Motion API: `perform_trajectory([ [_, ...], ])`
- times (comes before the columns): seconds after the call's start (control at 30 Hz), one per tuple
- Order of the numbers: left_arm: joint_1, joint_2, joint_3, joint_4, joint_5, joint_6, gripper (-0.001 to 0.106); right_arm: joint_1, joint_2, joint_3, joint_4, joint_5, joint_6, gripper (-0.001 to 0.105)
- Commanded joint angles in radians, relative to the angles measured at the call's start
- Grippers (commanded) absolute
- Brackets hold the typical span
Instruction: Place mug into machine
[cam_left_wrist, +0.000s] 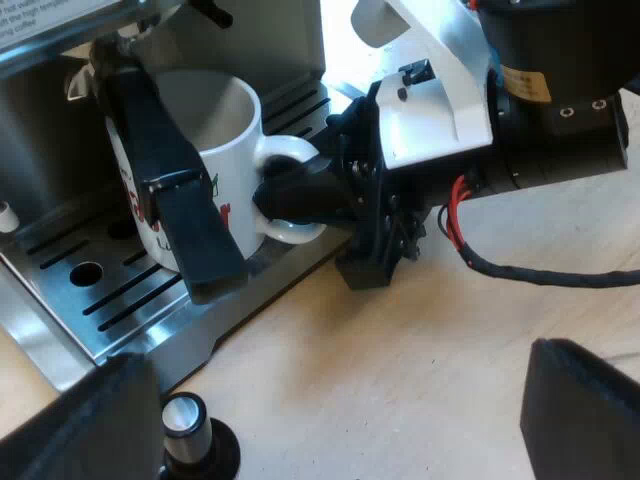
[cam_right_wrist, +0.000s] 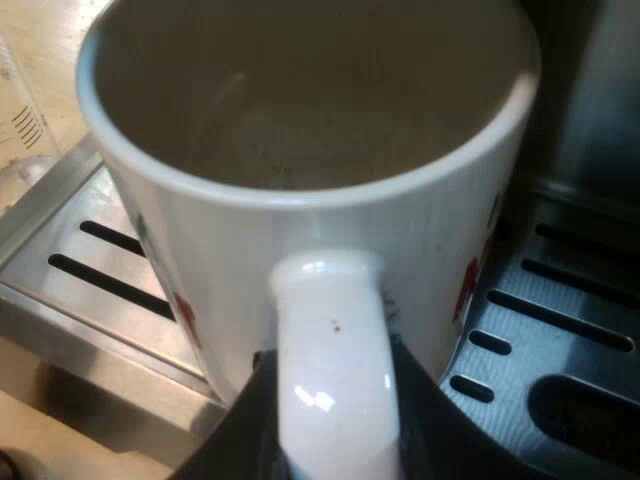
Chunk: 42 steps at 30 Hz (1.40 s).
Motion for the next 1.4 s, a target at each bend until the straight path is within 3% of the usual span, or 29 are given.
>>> perform_trajectory([
  [0.03, -0.005, 0.0, 0.0, -0.017, -0.012, 0.0, 0.075, 0.002, 0.0, -0.018, -0.064, 0.008, -0.009, 0.0],
  [0.53, -0.005, 0.0, 0.027, -0.075, -0.01, 0.0, 0.075, 0.0, 0.1, -0.131, -0.068, 0.039, -0.009, 0.0],
  [0.97, -0.005, 0.0, 0.027, -0.076, -0.01, 0.0, 0.075, 0.0, 0.102, -0.131, -0.067, 0.082, -0.009, 0.001],
  [1.13, -0.005, 0.0, 0.027, -0.076, -0.002, 0.0, 0.075, 0.0, 0.102, -0.131, -0.063, 0.082, -0.009, 0.037],
  [1.2, -0.005, 0.0, 0.027, -0.076, -0.002, 0.0, 0.075, 0.0, 0.102, -0.131, -0.063, 0.082, -0.009, 0.062],
  [1.4, -0.005, 0.0, 0.027, -0.076, -0.002, 0.0, 0.075, 0.009, 0.09, -0.131, -0.035, 0.082, -0.009, 0.063],
])
